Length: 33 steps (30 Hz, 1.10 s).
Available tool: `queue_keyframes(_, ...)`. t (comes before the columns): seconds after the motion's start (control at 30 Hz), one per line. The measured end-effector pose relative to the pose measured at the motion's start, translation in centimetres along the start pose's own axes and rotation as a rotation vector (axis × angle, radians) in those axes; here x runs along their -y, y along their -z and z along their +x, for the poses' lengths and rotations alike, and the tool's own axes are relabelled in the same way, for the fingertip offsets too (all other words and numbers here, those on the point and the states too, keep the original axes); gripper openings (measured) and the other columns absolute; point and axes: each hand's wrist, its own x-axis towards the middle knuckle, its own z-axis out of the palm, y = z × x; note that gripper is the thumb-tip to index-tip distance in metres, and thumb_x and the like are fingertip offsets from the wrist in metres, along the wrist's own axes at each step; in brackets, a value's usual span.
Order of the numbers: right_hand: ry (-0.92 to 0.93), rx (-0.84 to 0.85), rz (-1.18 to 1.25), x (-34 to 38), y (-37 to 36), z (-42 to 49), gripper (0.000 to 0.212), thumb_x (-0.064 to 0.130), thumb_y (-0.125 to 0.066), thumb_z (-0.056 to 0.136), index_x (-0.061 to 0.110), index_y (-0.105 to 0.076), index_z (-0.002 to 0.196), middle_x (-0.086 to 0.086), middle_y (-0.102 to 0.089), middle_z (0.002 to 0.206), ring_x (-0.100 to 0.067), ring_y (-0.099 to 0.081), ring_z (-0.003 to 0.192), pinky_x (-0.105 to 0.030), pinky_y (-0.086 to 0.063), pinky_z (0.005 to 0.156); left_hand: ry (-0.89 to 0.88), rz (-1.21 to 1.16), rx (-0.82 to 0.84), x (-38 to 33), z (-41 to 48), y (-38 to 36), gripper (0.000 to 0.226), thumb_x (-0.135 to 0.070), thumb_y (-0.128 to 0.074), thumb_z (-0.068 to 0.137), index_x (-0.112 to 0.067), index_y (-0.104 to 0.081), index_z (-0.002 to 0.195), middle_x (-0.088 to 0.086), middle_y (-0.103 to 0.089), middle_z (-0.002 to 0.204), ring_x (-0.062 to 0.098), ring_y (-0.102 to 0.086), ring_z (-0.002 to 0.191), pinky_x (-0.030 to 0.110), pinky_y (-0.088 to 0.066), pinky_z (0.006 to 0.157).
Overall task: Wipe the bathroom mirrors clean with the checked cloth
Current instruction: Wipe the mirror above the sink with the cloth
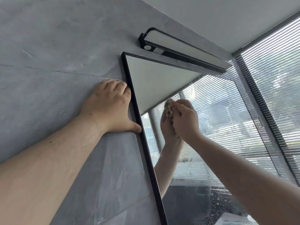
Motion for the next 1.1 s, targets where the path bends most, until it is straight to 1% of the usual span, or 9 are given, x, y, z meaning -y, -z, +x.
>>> queue_keyframes(0.17,-0.287,-0.083,-0.086,-5.6,2.0,2.0,0.028,0.008,-0.052,0.096,0.012,-0.074,0.115,0.006,-0.056,0.103,-0.015,-0.056,0.101,0.005,-0.030,0.073,-0.008,-0.002,-0.002,-0.1,0.0,0.1,0.130,-0.099,-0.034,0.046,-0.013,-0.042,0.144,0.006,-0.037,0.151,0.025,-0.029,0.141,0.038,-0.014,0.119)
queue_keyframes(0.27,-0.303,-0.060,-0.070,-6.7,2.5,1.2,0.027,0.008,-0.056,0.095,0.015,-0.075,0.113,0.005,-0.059,0.105,-0.015,-0.059,0.103,-0.006,-0.038,0.080,-0.007,0.000,-0.008,0.0,0.1,0.1,0.130,-0.098,-0.035,0.045,-0.012,-0.044,0.142,0.007,-0.039,0.150,0.026,-0.031,0.140,0.039,-0.016,0.119)
queue_keyframes(0.43,-0.188,-0.002,0.047,-3.3,2.3,-1.5,0.021,0.008,-0.064,0.092,0.016,-0.077,0.108,0.011,-0.064,0.101,-0.004,-0.062,0.096,-0.007,-0.046,0.083,-0.001,0.023,-0.022,-0.1,0.2,-0.1,0.128,-0.100,-0.037,0.045,-0.014,-0.048,0.138,0.006,-0.043,0.146,0.026,-0.036,0.136,0.040,-0.021,0.117)
queue_keyframes(0.57,-0.054,0.014,0.113,0.3,1.0,-3.8,0.021,0.003,-0.064,0.090,0.015,-0.078,0.099,0.009,-0.064,0.102,-0.011,-0.064,0.101,-0.023,-0.051,0.092,0.003,0.023,-0.012,-0.1,0.1,0.0,0.130,-0.100,-0.031,0.042,-0.013,-0.049,0.137,0.006,-0.044,0.145,0.026,-0.037,0.135,0.040,-0.021,0.117)
queue_keyframes(0.67,0.040,0.044,0.125,3.6,0.8,-5.8,0.021,0.014,-0.060,0.089,0.015,-0.079,0.098,0.006,-0.065,0.104,-0.015,-0.062,0.101,-0.018,-0.047,0.091,0.006,0.020,-0.006,-0.1,0.0,0.1,0.134,-0.100,-0.022,0.040,-0.013,-0.048,0.138,0.006,-0.044,0.145,0.026,-0.036,0.137,0.040,-0.020,0.118)
queue_keyframes(0.73,0.146,0.065,0.145,4.9,0.9,-7.0,0.029,0.021,-0.055,0.085,0.015,-0.079,0.098,0.009,-0.065,0.102,-0.005,-0.059,0.100,-0.015,-0.043,0.089,0.007,0.013,-0.011,-0.1,0.0,0.2,0.135,-0.099,-0.020,0.038,-0.012,-0.049,0.137,0.007,-0.045,0.145,0.026,-0.036,0.137,0.040,-0.020,0.119)
queue_keyframes(0.83,0.257,0.125,0.142,4.8,0.6,-7.5,0.032,0.002,-0.059,0.079,0.016,-0.078,0.100,0.013,-0.063,0.101,0.000,-0.057,0.098,-0.012,-0.042,0.089,0.009,0.006,-0.022,0.0,-0.1,0.2,0.135,-0.099,-0.021,0.038,-0.011,-0.050,0.137,0.007,-0.046,0.144,0.027,-0.036,0.137,0.040,-0.020,0.119)
queue_keyframes(0.97,0.155,0.142,0.095,5.4,-0.4,-3.7,0.040,0.003,-0.055,0.080,0.018,-0.073,0.113,0.010,-0.063,0.106,-0.013,-0.059,0.103,-0.028,-0.048,0.090,-0.005,-0.015,-0.018,-0.1,-0.1,0.0,0.128,-0.099,-0.040,0.046,-0.012,-0.047,0.139,0.006,-0.043,0.146,0.026,-0.033,0.138,0.039,-0.017,0.119)
queue_keyframes(1.1,0.086,0.124,0.128,6.4,-1.8,-0.5,0.034,0.003,-0.058,0.086,0.018,-0.076,0.110,0.017,-0.058,0.102,-0.016,-0.060,0.104,-0.028,-0.049,0.091,-0.012,-0.037,-0.019,0.0,-0.2,0.0,0.124,-0.097,-0.044,0.049,-0.012,-0.047,0.140,0.006,-0.043,0.147,0.026,-0.032,0.140,0.039,-0.015,0.120)
